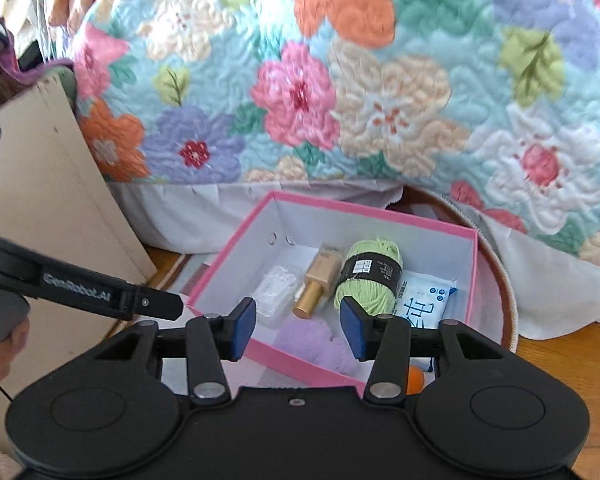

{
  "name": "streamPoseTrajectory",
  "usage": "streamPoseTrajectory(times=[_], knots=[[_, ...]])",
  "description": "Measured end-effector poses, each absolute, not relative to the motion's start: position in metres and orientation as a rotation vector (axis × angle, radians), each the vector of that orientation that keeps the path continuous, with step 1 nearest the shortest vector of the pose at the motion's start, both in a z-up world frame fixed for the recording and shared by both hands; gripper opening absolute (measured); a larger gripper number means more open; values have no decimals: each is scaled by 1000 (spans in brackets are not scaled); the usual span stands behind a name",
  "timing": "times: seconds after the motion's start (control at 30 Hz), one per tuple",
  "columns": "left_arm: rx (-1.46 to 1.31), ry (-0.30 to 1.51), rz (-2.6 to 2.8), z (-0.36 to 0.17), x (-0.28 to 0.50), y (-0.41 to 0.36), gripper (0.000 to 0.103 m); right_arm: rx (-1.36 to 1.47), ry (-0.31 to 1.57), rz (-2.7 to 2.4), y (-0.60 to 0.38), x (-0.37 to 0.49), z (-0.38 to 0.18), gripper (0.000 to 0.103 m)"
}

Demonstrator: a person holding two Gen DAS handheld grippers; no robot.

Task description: Organize objects

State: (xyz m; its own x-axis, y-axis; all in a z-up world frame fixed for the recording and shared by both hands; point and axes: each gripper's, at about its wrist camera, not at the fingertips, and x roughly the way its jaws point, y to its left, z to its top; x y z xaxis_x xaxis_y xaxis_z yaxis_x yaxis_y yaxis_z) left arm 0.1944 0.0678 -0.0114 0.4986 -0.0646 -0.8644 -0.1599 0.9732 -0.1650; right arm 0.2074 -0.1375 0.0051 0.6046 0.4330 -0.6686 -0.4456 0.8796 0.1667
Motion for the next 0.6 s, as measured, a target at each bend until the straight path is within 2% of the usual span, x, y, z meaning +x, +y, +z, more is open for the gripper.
streamPoseTrajectory(times=[0.3,0.5,0.6], knots=[[-165,994,110,23,145,67,89,-47,751,495,-141,160,34,61],[-141,982,93,34,115,63,91,-67,774,490,-147,132,37,63],[-130,978,83,34,101,61,91,-61,767,482,-152,122,39,68]])
